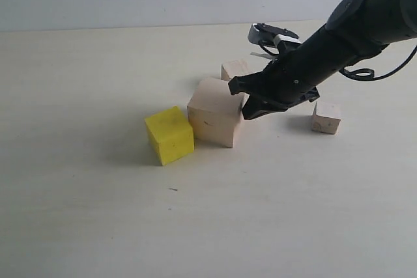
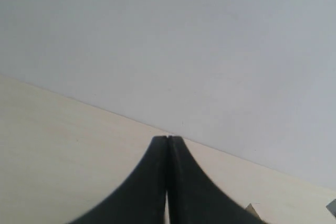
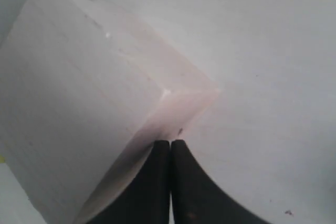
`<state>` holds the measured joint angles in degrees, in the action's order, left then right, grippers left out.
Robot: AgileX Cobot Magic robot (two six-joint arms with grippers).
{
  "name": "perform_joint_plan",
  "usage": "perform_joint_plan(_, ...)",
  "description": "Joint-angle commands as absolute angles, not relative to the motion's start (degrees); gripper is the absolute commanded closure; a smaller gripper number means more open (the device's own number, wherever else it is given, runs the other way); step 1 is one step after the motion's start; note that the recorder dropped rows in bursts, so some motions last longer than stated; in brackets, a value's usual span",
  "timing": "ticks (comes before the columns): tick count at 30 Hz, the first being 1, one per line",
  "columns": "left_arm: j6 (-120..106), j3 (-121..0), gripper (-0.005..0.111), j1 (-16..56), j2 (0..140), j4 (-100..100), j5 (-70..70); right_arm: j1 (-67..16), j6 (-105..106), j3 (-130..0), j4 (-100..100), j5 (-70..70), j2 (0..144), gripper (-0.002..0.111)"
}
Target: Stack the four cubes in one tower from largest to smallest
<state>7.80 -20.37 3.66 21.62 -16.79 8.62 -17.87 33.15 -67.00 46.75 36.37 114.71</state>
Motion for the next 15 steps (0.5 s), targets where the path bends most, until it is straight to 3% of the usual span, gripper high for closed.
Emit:
perform_joint_plan(1, 7.7, -20.8, 0.107, 4.0, 22.1, -17.3, 10.9, -18.0, 32.9, -68.9, 46.3, 35.0, 115.9, 0.108)
perform_joint_plan(15, 7.7, -20.8, 0.107, 4.0, 22.1, -17.3, 11.7, -18.0, 32.9, -71.9, 45.0, 33.2, 116.3, 0.108)
